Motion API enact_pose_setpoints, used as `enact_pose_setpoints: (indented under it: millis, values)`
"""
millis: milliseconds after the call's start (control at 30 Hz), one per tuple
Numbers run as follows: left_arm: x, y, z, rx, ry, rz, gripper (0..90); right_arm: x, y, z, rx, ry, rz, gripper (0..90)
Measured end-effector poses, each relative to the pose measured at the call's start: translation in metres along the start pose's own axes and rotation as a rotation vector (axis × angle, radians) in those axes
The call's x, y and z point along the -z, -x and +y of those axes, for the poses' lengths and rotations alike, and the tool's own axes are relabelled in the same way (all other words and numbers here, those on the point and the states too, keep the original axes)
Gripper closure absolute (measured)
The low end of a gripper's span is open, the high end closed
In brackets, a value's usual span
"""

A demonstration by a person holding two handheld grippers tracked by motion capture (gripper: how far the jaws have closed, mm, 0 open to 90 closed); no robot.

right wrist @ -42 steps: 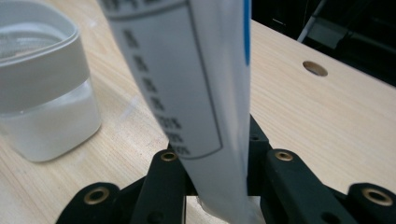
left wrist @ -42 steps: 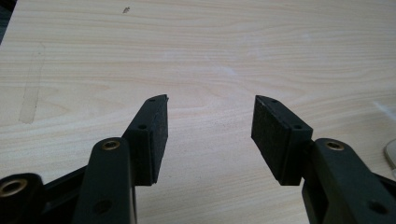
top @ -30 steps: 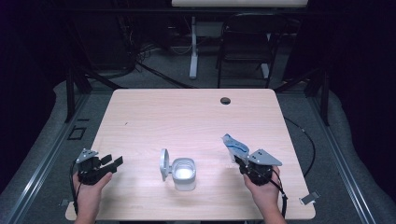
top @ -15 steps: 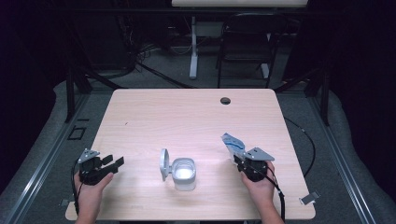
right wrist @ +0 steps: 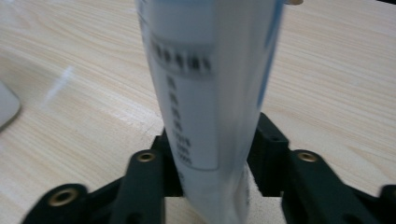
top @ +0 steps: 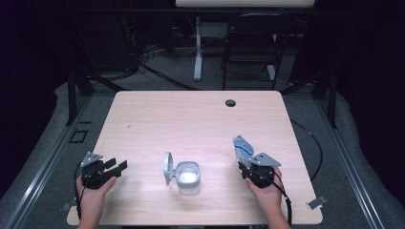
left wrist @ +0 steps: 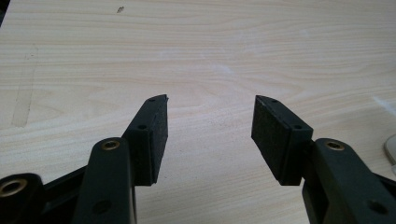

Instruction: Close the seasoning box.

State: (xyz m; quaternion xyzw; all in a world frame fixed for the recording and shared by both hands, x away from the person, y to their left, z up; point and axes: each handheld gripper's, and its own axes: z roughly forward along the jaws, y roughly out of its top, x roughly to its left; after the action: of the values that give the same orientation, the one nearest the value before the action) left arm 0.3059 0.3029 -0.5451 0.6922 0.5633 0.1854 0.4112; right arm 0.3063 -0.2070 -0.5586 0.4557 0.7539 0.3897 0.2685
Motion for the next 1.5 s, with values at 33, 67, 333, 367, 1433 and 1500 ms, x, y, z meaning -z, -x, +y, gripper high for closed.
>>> enact_pose_setpoints:
  millis: [33,67,333,367,1433,1500]
  values:
    - [0.0,0.0,0.0,-0.001,0.002,0.0,46.5,0.002,0.0,-0.001,0.006,0.002,0.016,53.4]
    - [-0.001,0.0,0.0,-0.001,0.005,-0.002,46.5,0.004,-0.001,-0.002,0.012,0.016,0.03,51.4]
    - [-0.001,0.009,0.003,-0.021,0.011,-0.019,46.0,0.018,-0.008,0.0,0.06,0.048,-0.002,44.4]
    - [-0.001,0.011,0.003,-0.022,0.011,-0.018,46.0,0.02,-0.008,0.001,0.05,0.053,-0.007,43.8]
    - [0.009,0.062,0.019,-0.188,-0.018,-0.183,87.0,0.047,-0.008,-0.009,0.06,0.04,0.006,38.7]
    - [0.01,0.065,0.019,-0.189,-0.017,-0.195,90.0,0.046,-0.011,-0.009,0.067,0.038,0.009,38.7]
